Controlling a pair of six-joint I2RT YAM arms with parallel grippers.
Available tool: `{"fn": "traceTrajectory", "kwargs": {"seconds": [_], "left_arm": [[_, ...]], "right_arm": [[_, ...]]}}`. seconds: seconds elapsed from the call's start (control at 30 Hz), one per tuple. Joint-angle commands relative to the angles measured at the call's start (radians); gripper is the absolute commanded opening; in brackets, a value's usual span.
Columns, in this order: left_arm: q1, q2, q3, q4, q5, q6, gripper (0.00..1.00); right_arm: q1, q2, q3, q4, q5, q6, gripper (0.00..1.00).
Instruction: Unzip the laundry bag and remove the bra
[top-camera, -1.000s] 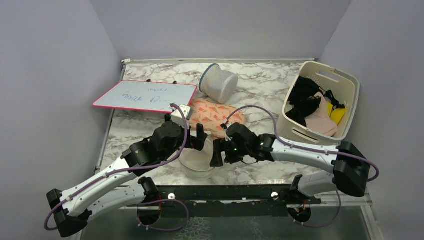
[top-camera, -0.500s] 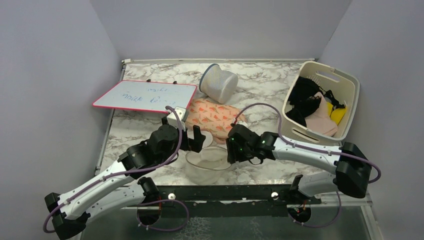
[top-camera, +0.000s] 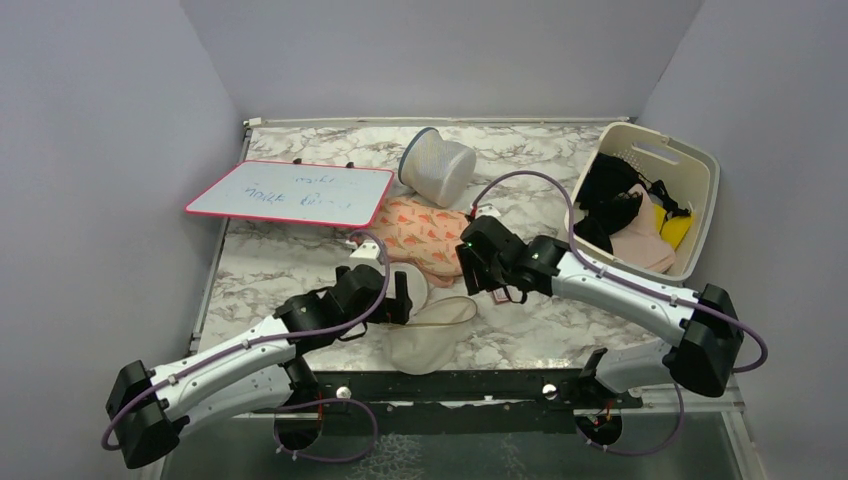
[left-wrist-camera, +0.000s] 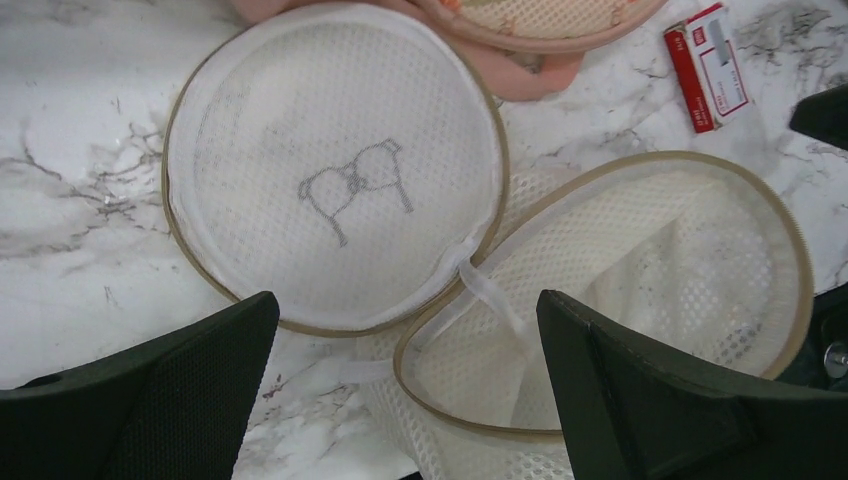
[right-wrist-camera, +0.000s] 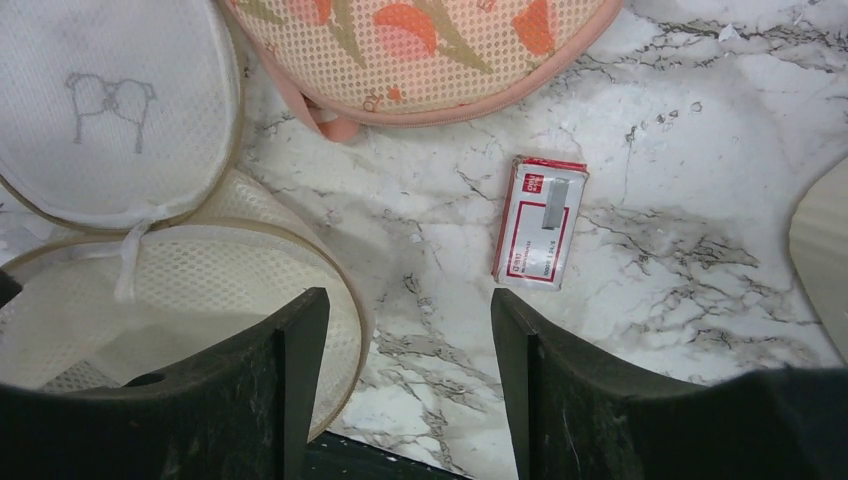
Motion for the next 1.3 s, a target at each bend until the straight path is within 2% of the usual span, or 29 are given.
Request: {"fn": "traceTrajectory", "kwargs": {"seconds": [0.0,0.1,0.23,0.37,0.4,0.47,0.5,0.67,0.8,0.9,1.0,1.07,1.13,1.27], "left_arm": [[0.034,-0.001,-0.039,0.007,-0.036,-0.126,0.99],[0.129,-0.016,-0.091,0.018,0.021,-0.155,0.99],[0.289,-0.039,-0.167,0.131,0.214,-0.158,0.96],[0.38,-0.061,-0.205,0.141,0.257,-0.207,0.91],[0.402,-0.069,-0.218,0.141,0.266,-0.221,0.89],[0.443,-0.096,-0.249,0.137,0.277,-0.267,0.73],[0.462,-0.112,-0.275,0.149,0.285,-0.292,0.68],[0.53,-0.142,-0.38,0.276,0.384,-0.355,0.5],[0.542,-0.085,-0.408,0.323,0.408,-0.36,0.48],[0.552,-0.013,-0.442,0.416,0.452,-0.373,0.29],[0.558,0.055,-0.449,0.452,0.454,-0.371,0.21],[0.564,0.078,-0.443,0.457,0.446,-0.35,0.13],[0.572,0.071,-0.432,0.45,0.437,-0.324,0.0],[0.584,-0.038,-0.386,0.397,0.407,-0.261,0.0]], "right_arm": [[0.003,-0.052,0.026,-0.019,-0.025,-0.056,0.6],[0.003,-0.106,0.005,0.011,-0.056,-0.056,0.6],[0.003,-0.138,-0.011,0.017,-0.069,-0.056,0.6],[0.003,-0.131,-0.017,-0.005,-0.062,-0.045,0.6],[0.002,-0.129,-0.019,-0.009,-0.065,-0.041,0.6],[0.003,-0.125,-0.02,-0.012,-0.075,-0.03,0.6],[0.002,-0.124,-0.023,-0.012,-0.08,-0.024,0.6],[0.002,-0.127,-0.04,0.007,-0.111,-0.009,0.6],[0.003,-0.129,-0.051,0.02,-0.127,-0.01,0.6],[0.003,-0.128,-0.054,0.022,-0.13,-0.011,0.6],[0.003,-0.122,-0.053,0.02,-0.138,-0.009,0.6],[0.002,-0.123,-0.054,0.02,-0.146,-0.002,0.6],[0.003,-0.124,-0.062,0.029,-0.161,0.0,0.6],[0.003,-0.125,-0.075,0.04,-0.183,0.007,0.6]]}}
